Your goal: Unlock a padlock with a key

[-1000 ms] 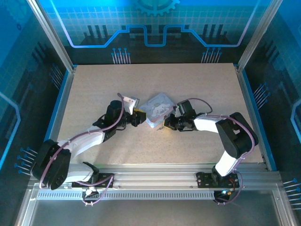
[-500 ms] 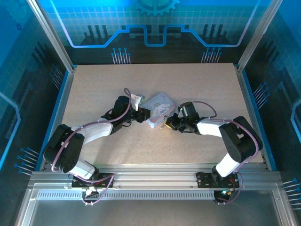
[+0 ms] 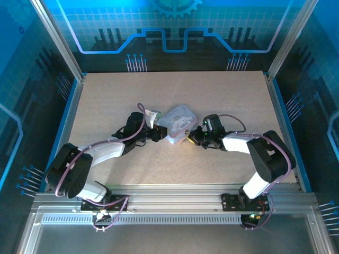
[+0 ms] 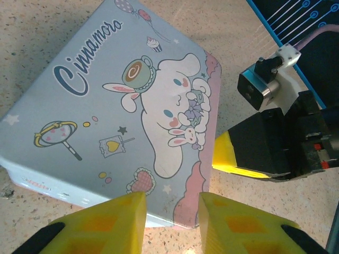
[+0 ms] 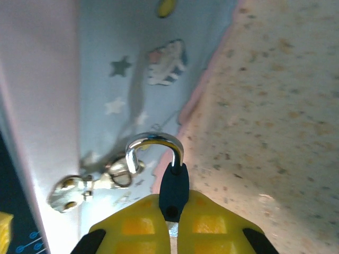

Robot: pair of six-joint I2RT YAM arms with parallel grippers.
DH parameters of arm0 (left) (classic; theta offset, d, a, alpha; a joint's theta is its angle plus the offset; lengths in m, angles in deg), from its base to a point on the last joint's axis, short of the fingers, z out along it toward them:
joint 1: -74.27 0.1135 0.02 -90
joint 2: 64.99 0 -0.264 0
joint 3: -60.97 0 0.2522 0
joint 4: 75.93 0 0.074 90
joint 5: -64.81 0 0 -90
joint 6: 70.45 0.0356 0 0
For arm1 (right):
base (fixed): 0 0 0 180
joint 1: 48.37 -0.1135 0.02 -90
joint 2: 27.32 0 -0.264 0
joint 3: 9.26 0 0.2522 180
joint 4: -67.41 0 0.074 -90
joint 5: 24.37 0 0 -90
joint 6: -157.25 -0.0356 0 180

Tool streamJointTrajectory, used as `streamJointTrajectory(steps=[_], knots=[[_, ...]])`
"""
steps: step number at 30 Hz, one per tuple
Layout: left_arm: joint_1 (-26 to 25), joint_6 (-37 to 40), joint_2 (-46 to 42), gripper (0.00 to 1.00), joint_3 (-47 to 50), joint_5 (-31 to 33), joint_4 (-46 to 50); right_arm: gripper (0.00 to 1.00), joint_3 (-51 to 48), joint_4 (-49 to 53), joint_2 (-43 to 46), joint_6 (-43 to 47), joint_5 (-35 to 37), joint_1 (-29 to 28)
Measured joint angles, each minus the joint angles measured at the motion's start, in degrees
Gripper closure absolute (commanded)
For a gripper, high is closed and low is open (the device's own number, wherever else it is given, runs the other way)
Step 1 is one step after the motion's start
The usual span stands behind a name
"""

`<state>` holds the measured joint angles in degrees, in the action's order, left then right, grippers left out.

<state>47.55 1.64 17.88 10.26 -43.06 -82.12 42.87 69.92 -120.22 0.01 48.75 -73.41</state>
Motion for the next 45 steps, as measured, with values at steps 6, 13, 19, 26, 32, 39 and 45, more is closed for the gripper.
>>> streamJointTrajectory(steps=[6,13,19,26,32,39,45], knots=[[0.00,0.11,-4.48,0.67,0.83,0.07,1.51,1.00,1.29,10.58,5.86,2.45,3.87,0.28],[0.00,0.50,-10.60,0.65,1.55,1.14,6.25,1.00,4.37,20.28,13.73,10.45,6.56,1.77],[0.50,1.20,-16.55,0.64,1.55,3.52,11.96,1.00,8.63,27.67,18.99,21.16,5.16,1.86],[2.51,1.05,-19.52,0.64,1.44,5.29,19.10,1.00,10.91,32.24,18.08,31.74,-5.77,0.15],[2.95,-0.44,-19.63,0.64,0.83,5.66,23.30,1.00,10.05,30.36,9.49,35.67,-13.97,-5.81],[2.95,-1.29,-21.09,0.63,0.70,6.29,26.82,1.00,5.49,26.71,3.72,37.00,-15.47,-0.13],[2.95,-1.29,-21.68,0.63,0.94,6.95,28.92,1.00,7.93,30.82,-2.67,40.85,-13.29,1.77]])
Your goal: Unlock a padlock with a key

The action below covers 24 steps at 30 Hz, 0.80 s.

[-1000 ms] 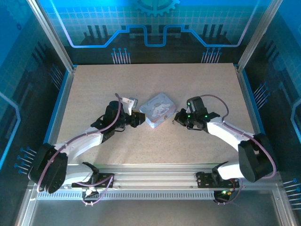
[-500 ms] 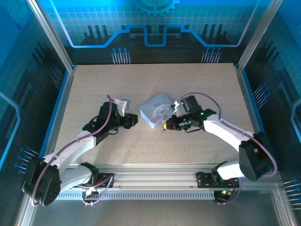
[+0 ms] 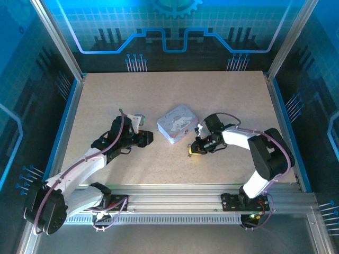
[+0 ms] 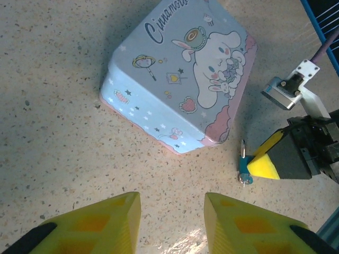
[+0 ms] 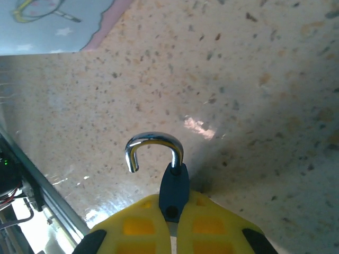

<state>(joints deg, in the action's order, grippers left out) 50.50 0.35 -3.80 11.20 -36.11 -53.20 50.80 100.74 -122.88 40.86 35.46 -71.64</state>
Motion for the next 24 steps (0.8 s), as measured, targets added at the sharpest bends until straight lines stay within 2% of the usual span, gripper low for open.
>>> streamJointTrajectory(steps=[5,9,13,19,24], knots=[[0.04,-0.39,-0.48,0.62,1.44,0.42,0.37,0.90,4.37,3.52,-1.79,1.40,3.52,0.37],[0.04,-0.04,-0.57,0.59,0.81,0.46,2.51,0.68,9.05,6.27,-4.63,2.62,7.15,2.58],[0.04,1.46,-1.01,0.57,-1.22,0.87,5.38,0.54,12.20,9.42,-6.32,3.85,11.23,3.76],[0.26,2.75,-1.84,0.54,-2.54,1.66,6.43,0.48,14.19,13.51,-6.34,4.83,15.28,3.85],[1.70,4.11,-3.39,0.42,-2.75,3.13,8.13,0.45,14.47,17.14,-1.31,5.88,18.12,4.35]])
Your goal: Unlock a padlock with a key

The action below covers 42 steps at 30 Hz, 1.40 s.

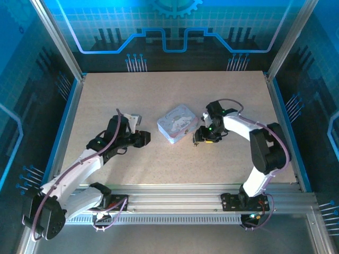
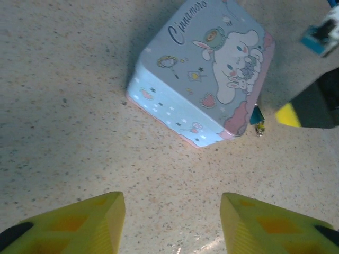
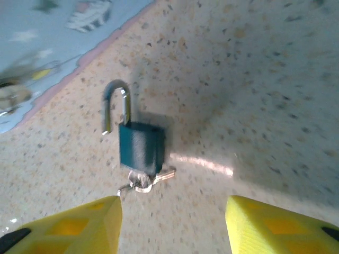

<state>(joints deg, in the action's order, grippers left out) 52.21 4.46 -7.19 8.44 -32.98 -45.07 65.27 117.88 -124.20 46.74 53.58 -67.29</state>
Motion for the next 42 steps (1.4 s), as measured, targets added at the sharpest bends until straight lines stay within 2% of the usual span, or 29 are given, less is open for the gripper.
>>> streamJointTrajectory(steps=[4,7,9,12,16,17,18,23,27,36,42], knots=[[1.79,2.08,-0.81,0.16,-2.67,2.84,2.47,0.43,0.04,1.25,10.62,1.36,2.45,2.34],[2.86,4.72,-0.74,0.06,-5.38,5.05,3.52,0.37,0.09,1.33,19.10,2.38,4.63,4.17],[4.17,6.01,-0.37,0.01,-6.86,5.95,3.63,0.31,0.00,0.98,24.13,3.28,6.19,5.05],[6.91,6.47,1.07,0.01,-7.98,6.78,2.95,0.20,-1.84,-1.77,31.04,5.31,8.41,6.27],[10.78,5.90,4.37,0.01,-8.00,6.10,-0.09,0.11,-6.49,-6.08,36.06,7.41,10.38,8.52],[11.76,5.75,5.22,0.01,-8.00,5.88,-1.16,0.10,-7.63,-7.28,36.37,7.56,11.04,9.03],[12.83,5.60,6.21,0.01,-7.96,5.88,-2.60,0.00,-9.16,-8.92,36.54,7.89,11.69,9.57],[14.97,8.17,9.42,0.01,-5.14,7.21,-10.73,0.00,-19.82,-21.00,36.96,8.81,13.88,11.74],[14.99,11.72,9.66,0.01,1.77,9.70,-18.01,0.00,-29.49,-32.57,36.63,8.98,17.62,12.31],[15.02,13.20,15.17,0.01,15.93,17.25,-38.66,0.00,-36.76,-56.87,28.09,13.38,21.24,12.83],[15.02,16.24,21.33,0.01,17.18,18.60,-53.07,0.00,-37.92,-68.61,19.43,15.26,22.38,14.99]])
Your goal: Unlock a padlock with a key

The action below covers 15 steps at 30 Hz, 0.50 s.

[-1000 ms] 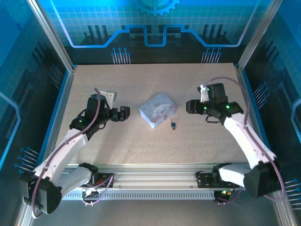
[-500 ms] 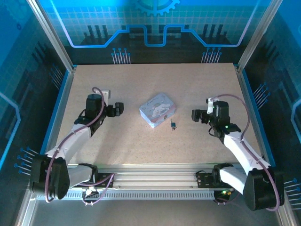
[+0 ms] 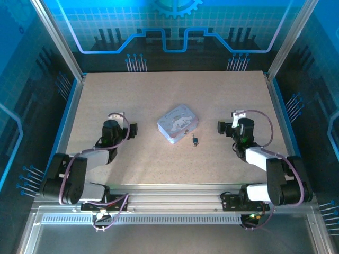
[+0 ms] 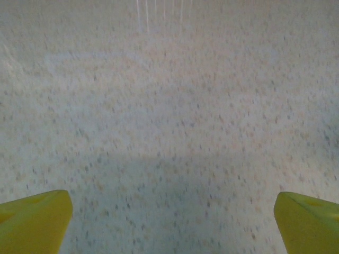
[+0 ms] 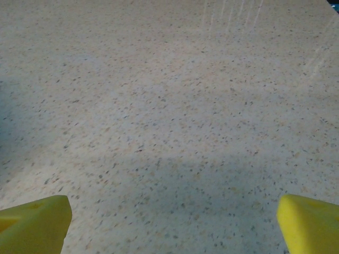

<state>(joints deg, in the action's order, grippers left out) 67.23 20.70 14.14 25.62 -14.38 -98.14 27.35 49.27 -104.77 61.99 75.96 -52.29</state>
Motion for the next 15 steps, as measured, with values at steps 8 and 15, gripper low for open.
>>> streamJointTrajectory(steps=[8,15], knots=[[0.31,1.84,11.21,0.01,5.60,4.37,-21.77,0.00,0.09,-8.76,-8.11,1.92,-0.76,0.76],[3.85,0.26,11.10,0.01,1.44,4.22,-19.89,0.00,0.09,-10.34,-8.31,3.19,-1.36,0.55]])
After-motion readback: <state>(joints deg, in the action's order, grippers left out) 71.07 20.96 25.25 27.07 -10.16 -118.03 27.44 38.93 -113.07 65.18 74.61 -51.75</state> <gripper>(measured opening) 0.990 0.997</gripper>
